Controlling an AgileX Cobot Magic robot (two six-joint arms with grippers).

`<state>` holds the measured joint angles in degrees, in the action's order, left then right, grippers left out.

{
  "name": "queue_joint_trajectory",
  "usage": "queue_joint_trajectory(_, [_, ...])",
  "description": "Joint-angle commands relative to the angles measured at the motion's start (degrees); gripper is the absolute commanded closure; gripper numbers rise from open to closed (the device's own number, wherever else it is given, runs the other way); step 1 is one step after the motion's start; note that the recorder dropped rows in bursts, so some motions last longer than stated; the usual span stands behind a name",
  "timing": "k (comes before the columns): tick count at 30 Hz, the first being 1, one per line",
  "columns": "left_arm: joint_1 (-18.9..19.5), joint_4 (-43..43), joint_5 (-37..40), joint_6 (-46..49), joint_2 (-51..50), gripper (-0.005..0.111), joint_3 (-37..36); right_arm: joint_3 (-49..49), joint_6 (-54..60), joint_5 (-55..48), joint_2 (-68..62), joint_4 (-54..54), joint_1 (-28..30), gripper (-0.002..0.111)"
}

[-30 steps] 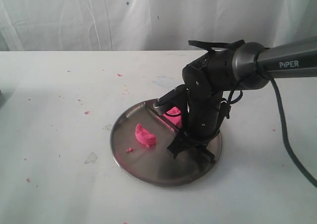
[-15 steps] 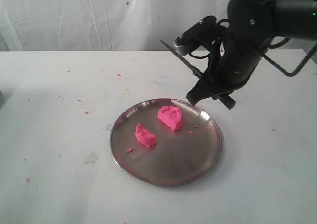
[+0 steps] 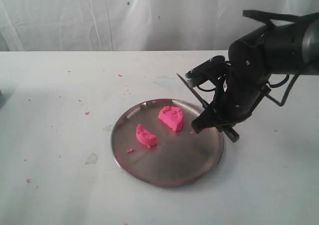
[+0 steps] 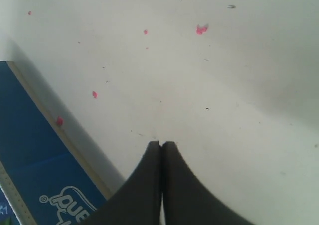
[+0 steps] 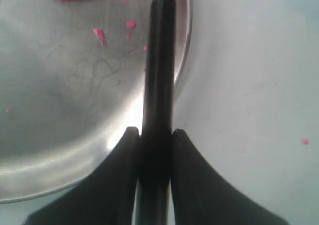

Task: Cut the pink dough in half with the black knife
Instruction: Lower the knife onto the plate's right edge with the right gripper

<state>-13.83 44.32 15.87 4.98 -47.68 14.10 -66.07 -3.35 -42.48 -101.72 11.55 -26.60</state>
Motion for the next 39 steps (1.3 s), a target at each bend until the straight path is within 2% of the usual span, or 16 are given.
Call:
queue_joint_trajectory(1, [-0.07,-0.86,0.41,-0.44,0.4,0.107,-0.37,0.51,0.79,0.46,-2.82,-0.14,0.35,0.108])
queue_joint_trajectory(12, [-0.07,-0.84,0.08,-0.44,0.4,0.107,-0.37,0.51,0.43,2.77,-2.94,-1.3,0.35,0.108])
queue_joint_trajectory(15, [-0.07,-0.84,0.07,-0.54,0.4,0.107,-0.37,0.51,1.12,2.94,-3.05,-5.08,0.35,0.108])
queue_joint_trajectory(20, [-0.07,-0.84,0.07,-1.99,0.4,0.107,-0.37,0.51,11.27,2.99,-3.05,-15.2,0.35,0.108])
queue_joint_trajectory(32, [-0.07,-1.12,0.31,-5.56,0.4,0.107,-0.37,2.04,6.09,5.96,-5.19,-9.22,0.45,0.108])
queue_joint_trajectory(39, [-0.07,-2.34,0.25,-5.67,0.4,0.107,-0.37,1.99,6.2,6.94,-6.5,-10.53,0.33,0.108])
